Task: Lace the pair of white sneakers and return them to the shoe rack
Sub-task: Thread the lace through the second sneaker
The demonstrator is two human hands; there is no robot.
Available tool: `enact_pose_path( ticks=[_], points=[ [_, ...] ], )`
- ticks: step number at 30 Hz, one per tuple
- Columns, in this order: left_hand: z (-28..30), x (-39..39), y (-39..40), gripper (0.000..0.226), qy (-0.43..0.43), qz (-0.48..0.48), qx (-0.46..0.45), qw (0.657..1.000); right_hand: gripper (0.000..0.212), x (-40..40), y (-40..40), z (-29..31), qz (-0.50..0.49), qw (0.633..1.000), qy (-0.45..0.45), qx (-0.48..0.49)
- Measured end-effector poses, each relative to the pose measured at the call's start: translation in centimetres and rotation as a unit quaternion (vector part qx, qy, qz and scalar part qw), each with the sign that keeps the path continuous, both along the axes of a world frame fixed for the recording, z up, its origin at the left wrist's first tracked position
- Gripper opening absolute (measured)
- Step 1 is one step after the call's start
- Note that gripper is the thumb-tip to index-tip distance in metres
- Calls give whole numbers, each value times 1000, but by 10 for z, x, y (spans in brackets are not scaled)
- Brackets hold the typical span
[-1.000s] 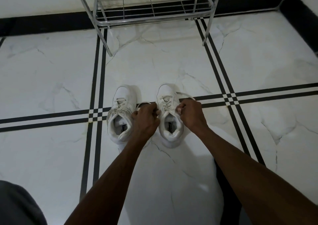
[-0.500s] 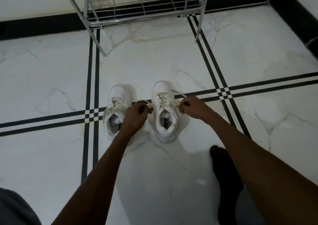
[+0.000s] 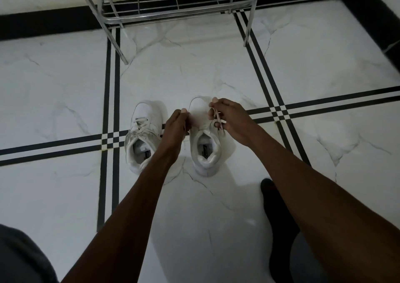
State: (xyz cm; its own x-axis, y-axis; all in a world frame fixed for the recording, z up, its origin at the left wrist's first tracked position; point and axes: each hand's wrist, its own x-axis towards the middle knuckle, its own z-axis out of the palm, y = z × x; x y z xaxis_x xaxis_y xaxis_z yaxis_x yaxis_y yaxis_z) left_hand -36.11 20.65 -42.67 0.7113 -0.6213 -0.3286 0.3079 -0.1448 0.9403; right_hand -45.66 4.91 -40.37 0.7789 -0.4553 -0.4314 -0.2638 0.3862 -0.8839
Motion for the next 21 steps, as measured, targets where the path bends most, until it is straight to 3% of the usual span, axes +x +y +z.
enact_pose_path(
  ticks=[6, 11, 17, 21],
  points=[
    [2, -2, -7, 29, -93, -32, 19, 995, 31, 8, 4, -9, 45, 994, 7, -98],
    [4, 2, -4, 28, -156, -77, 33, 984, 42, 10, 5, -6, 54, 992, 24, -111],
    [9, 5, -6, 36, -209, -111, 62, 970, 26, 15, 8, -10, -32, 992, 93, -85],
    [11, 2, -8, 28, -244, -121, 69, 960, 15, 17, 11, -6, -32, 994, 74, -73]
  ],
)
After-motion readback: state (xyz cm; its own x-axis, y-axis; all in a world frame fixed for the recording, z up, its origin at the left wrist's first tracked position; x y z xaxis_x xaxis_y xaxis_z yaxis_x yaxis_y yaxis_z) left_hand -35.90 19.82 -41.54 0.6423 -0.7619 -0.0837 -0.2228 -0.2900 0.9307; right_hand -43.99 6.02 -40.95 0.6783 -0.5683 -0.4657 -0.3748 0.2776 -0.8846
